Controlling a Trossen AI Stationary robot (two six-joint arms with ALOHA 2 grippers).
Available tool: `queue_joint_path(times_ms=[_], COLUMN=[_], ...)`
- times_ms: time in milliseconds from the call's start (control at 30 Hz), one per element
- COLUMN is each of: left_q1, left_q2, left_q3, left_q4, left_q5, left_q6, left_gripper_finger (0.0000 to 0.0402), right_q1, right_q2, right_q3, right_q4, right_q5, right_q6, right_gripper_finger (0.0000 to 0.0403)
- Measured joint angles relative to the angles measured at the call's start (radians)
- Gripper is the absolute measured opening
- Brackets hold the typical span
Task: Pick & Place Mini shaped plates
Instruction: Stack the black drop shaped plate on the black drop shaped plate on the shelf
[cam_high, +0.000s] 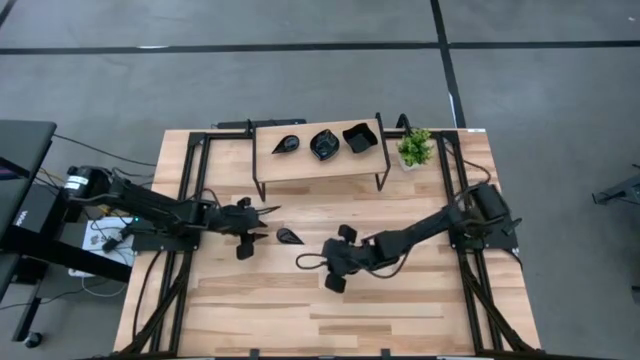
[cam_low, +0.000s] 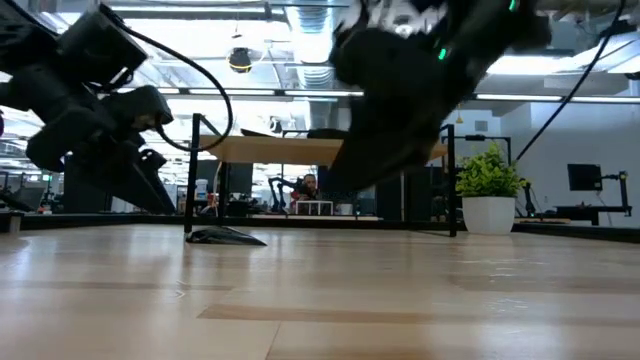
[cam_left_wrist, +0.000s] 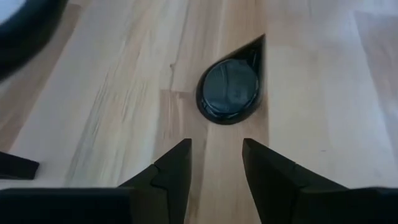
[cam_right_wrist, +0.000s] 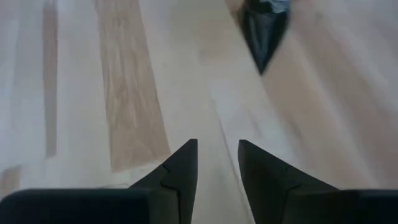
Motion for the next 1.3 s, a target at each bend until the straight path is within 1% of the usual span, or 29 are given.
queue_joint_path(times_ms=[133, 233, 400, 567, 867, 1100, 1300], left_q1=[0.035, 0.048, 0.047, 0.047, 0.047, 0.047, 0.047], left_q2=[0.046, 0.082, 0.140, 0.165, 0.164, 0.164, 0.191], left_q3=[0.013, 0.019, 0.033, 0.036, 0.036, 0.036, 0.036], left_q4=[0.001, 0.001, 0.003, 0.020, 0.066, 0.083, 0.096], left_q5=[0.033, 0.046, 0.043, 0.042, 0.042, 0.042, 0.042], left_q6=[0.033, 0.054, 0.056, 0.056, 0.056, 0.056, 0.056], left_gripper_finger=[0.0145, 0.0145, 0.0145, 0.0145, 0.0145, 0.0145, 0.0145], right_q1=[-0.005, -0.015, -0.028, -0.028, -0.052, -0.081, -0.110], right_q2=[0.101, 0.168, 0.221, 0.233, 0.234, 0.237, 0.237], right_q3=[0.028, 0.050, 0.090, 0.106, 0.104, 0.102, 0.102], right_q4=[0.101, 0.116, 0.121, 0.119, 0.114, 0.141, 0.148], right_q5=[0.008, 0.031, 0.043, 0.108, 0.151, 0.154, 0.120], right_q6=[-0.008, -0.009, -0.006, -0.010, -0.030, -0.060, -0.061], right_gripper_finger=[0.0112, 0.0111, 0.0111, 0.0111, 0.0111, 0.0111, 0.0111])
